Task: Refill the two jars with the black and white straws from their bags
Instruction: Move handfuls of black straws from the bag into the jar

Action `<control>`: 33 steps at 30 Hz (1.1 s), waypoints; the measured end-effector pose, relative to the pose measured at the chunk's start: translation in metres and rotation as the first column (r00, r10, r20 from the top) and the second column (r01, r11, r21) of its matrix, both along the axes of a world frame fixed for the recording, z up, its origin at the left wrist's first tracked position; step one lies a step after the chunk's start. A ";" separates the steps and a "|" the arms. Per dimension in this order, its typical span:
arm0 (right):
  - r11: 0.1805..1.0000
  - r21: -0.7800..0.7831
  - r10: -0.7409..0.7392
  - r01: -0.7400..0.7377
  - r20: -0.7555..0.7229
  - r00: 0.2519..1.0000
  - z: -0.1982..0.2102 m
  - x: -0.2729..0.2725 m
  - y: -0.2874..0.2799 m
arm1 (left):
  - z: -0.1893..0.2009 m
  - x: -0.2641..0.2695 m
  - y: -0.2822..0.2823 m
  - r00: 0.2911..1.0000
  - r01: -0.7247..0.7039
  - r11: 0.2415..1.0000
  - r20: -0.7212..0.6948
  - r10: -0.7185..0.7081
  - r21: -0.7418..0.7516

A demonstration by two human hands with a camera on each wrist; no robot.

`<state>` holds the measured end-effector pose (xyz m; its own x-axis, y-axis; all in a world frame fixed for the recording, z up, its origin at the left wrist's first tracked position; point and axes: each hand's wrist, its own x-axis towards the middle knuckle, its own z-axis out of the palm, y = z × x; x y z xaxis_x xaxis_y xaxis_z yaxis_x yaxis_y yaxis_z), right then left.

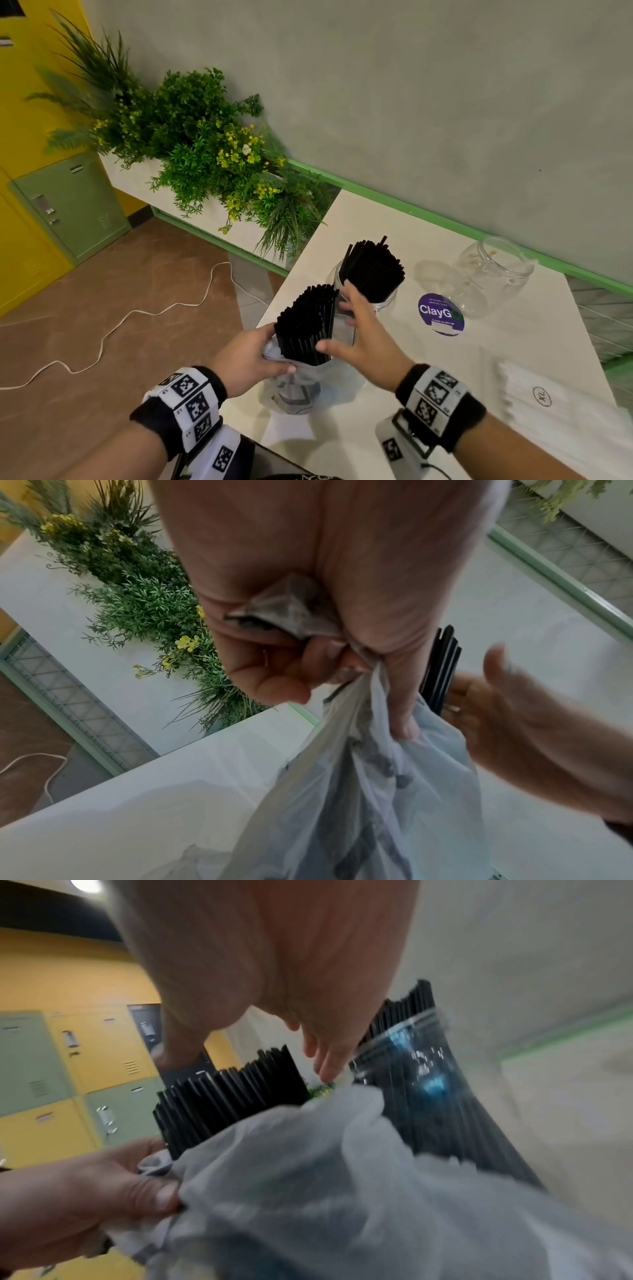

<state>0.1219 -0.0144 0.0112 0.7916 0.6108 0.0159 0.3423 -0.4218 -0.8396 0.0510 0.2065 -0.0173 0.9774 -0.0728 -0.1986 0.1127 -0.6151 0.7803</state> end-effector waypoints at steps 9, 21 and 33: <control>0.995 -0.015 -0.100 0.104 0.150 0.984 -0.023 -0.024 0.015 | -0.001 -0.005 -0.011 0.999 -0.024 0.998 0.043 0.027 -0.060; 0.893 0.313 -0.298 0.323 -0.125 0.946 -0.003 -0.024 -0.004 | 0.002 0.000 -0.014 0.996 0.006 0.997 0.086 0.001 -0.081; 0.654 0.617 -0.530 0.437 -0.038 0.847 0.084 0.002 -0.001 | 0.008 0.004 -0.012 0.998 -0.002 0.995 0.066 0.009 -0.095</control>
